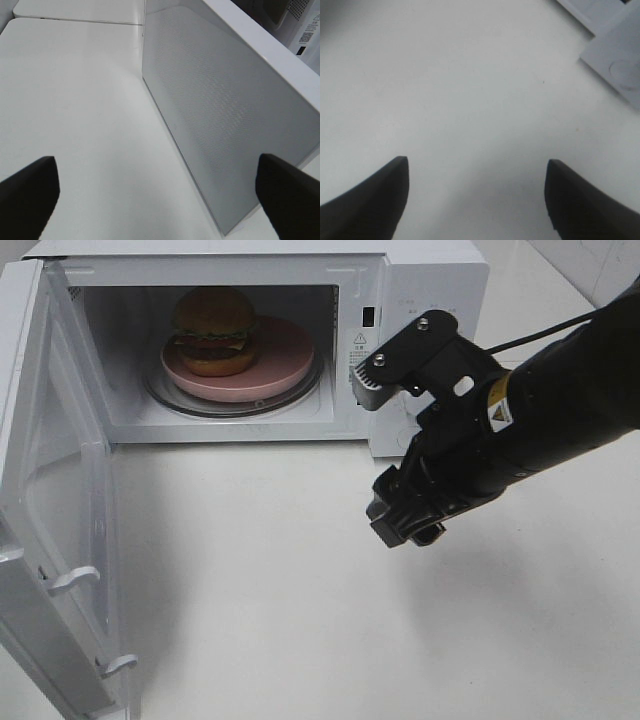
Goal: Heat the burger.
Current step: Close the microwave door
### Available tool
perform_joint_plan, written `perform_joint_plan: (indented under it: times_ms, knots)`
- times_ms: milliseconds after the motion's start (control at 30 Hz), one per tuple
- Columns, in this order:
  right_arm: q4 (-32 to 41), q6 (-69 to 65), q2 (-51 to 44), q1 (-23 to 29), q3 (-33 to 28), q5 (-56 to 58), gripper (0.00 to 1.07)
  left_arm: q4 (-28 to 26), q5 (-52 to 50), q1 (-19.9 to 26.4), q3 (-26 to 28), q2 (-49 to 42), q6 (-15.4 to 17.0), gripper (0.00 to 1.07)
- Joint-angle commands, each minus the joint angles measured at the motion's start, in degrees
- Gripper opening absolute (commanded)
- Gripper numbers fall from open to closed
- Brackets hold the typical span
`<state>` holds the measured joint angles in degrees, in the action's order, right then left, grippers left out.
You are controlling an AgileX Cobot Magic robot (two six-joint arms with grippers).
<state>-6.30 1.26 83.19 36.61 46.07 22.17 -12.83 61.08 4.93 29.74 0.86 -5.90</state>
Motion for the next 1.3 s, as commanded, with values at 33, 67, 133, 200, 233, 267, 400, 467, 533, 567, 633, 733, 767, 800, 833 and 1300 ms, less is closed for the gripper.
perform_joint_plan:
  times_ms: [33,67,133,200,233,267,400,467,533,567,633,733,767,800,833,1300]
  knots:
    - [0.57,-1.26,-3.15,0.29,-0.17,6.25,0.76,-0.06,0.17,-0.23,-0.06,-0.11,0.06,1.0]
    - [0.57,-1.89,-4.07,0.29,-0.17,7.85,0.76,-0.06,0.17,-0.23,-0.06,-0.11,0.06,1.0]
    - [0.57,-2.69,-6.47,0.29,-0.17,12.15,0.76,-0.06,0.17,-0.23,-0.06,-0.11,0.06,1.0]
    - [0.57,-3.21,-7.45,0.29,-0.17,13.81,0.76,-0.06,0.17,-0.23,-0.06,-0.11,0.06,1.0]
    - [0.57,-4.58,-10.03,0.29,-0.17,17.82,0.76,-0.06,0.17,-0.23,-0.06,-0.11,0.06,1.0]
    - [0.57,-6.07,-12.55,0.29,-0.17,21.31,0.76,-0.06,0.17,-0.23,-0.06,-0.11,0.06,1.0]
    - [0.57,-7.16,-15.64,0.29,-0.17,24.92,0.76,-0.06,0.17,-0.23,-0.06,-0.11,0.06,1.0]
    - [0.57,-7.16,-16.79,0.29,-0.17,25.95,0.76,-0.06,0.17,-0.23,-0.06,-0.11,0.06,1.0]
    - [0.57,-7.16,-21.03,0.29,-0.17,29.51,0.76,-0.06,0.17,-0.23,-0.06,-0.11,0.06,1.0]
    - [0.57,-7.16,-21.03,0.29,-0.17,29.51,0.76,-0.06,0.17,-0.23,-0.06,-0.11,0.06,1.0]
    - [0.69,-7.16,-22.06,0.29,-0.17,30.31,0.76,-0.06,0.17,-0.23,-0.06,-0.11,0.06,1.0]
    - [1.66,-7.22,-25.61,0.29,-0.17,31.97,0.76,-0.06,0.17,-0.23,-0.06,-0.11,0.06,1.0]
    - [1.89,-7.28,-26.47,0.29,-0.17,32.2,0.76,-0.06,0.17,-0.23,-0.06,-0.11,0.06,1.0]
    - [2.18,-7.33,-28.13,0.29,-0.17,33.06,0.76,-0.06,0.17,-0.23,-0.06,-0.11,0.06,1.0]
    - [2.18,-7.33,-28.13,0.29,-0.17,33.06,0.76,-0.06,0.17,-0.23,-0.06,-0.11,0.06,1.0]
    - [1.78,-8.19,-45.78,-8.77,-10.77,34.15,0.76,-0.06,0.17,-0.23,-0.06,-0.11,0.06,1.0]
